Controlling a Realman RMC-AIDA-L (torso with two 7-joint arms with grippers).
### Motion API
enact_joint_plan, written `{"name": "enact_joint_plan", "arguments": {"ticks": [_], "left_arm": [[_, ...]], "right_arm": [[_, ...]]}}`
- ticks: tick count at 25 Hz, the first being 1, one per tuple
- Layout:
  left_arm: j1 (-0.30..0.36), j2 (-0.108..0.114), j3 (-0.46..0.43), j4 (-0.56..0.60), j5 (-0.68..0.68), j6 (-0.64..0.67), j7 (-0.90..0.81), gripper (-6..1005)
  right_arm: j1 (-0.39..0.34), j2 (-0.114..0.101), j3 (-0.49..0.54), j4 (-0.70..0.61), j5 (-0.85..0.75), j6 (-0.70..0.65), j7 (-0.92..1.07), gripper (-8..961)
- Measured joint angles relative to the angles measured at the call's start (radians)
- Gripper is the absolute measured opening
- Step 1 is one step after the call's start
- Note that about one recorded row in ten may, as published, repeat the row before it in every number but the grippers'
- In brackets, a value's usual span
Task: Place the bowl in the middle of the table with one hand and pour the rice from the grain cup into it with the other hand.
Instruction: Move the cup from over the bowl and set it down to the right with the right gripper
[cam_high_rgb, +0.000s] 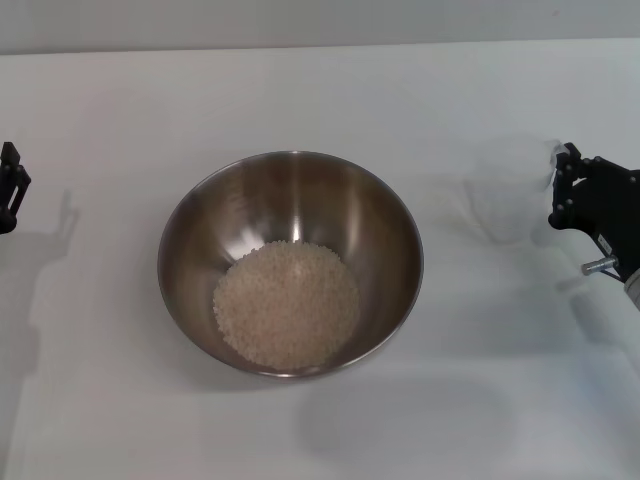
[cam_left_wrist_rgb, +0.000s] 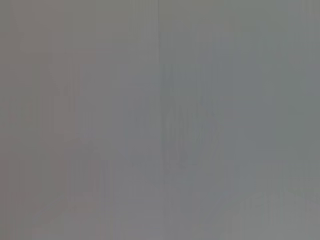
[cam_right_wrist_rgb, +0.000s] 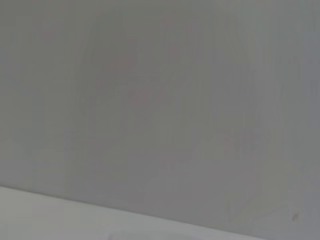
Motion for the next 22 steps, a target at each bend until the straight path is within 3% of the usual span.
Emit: {"name": "enact_joint_plan", "arguments": {"ticks": [12,22], "left_arm": [[-0.001,0.0,0.008,-0.005,0.0,0.0,0.0,833],[-0.002,0.0,0.009,-0.011,0.0,0.0,0.0,833]], "right_arm": [[0.022,0.003,-0.082,0.008,-0.003,0.007,-0.061,33],[0.068,0.003,-0.089,0.029,-0.004,0.055,-0.107,35]]}}
